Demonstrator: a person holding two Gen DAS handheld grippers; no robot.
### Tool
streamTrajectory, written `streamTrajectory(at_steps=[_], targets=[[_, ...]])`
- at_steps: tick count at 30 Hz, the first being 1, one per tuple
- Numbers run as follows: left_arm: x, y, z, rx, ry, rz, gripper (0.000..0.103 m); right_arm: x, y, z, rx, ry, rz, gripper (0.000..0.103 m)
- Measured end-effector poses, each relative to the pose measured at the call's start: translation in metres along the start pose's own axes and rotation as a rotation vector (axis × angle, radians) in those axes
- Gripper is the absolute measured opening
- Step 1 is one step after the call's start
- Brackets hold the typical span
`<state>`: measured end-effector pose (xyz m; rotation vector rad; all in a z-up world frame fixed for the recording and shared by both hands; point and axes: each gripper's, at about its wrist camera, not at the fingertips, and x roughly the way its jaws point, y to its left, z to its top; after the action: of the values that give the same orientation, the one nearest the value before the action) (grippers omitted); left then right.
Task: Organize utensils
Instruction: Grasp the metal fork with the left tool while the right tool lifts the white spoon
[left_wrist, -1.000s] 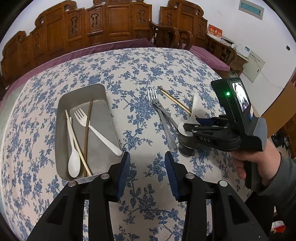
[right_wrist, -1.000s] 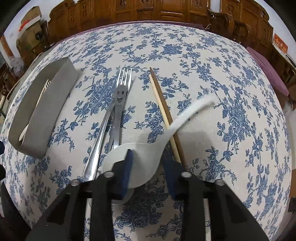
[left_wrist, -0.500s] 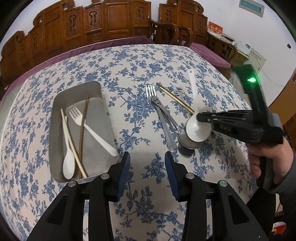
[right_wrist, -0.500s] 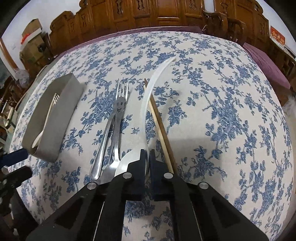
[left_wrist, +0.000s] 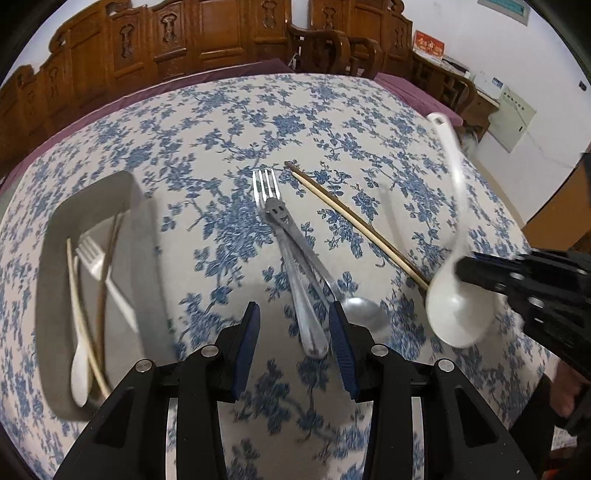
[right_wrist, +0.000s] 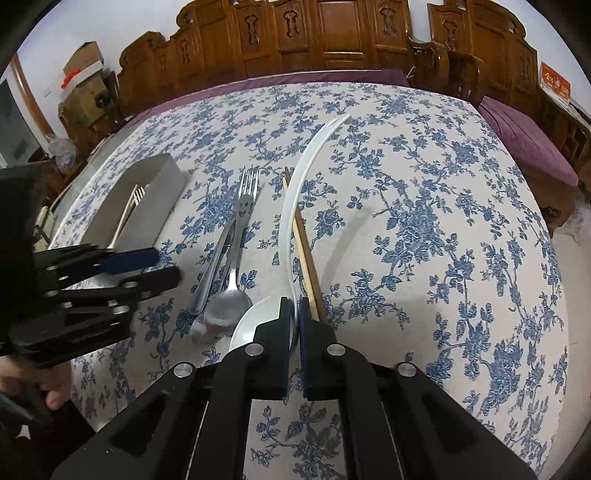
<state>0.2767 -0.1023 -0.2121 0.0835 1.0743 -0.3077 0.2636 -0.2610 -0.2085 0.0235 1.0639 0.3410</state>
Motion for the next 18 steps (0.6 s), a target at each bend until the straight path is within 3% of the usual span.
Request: streamTrajectory(at_steps=[8,14,18], targets=[[0.034,-0.004,0.019,0.003,0.037,0.050,0.028,-0.002,-0.004,-0.003,-0.001,-0.008,0.021,0.006],[0.055,-0.002,0.025,-0.013,0.084,0.063,0.027,0.000,-0.006,-0.005,0.006,-0.009,0.031,0.006],[0.058,0.000,0.030,-0.021,0.073,0.073,0.027,-0.001,-0.006,-0.006,0.008,-0.013,0.032,0.006]])
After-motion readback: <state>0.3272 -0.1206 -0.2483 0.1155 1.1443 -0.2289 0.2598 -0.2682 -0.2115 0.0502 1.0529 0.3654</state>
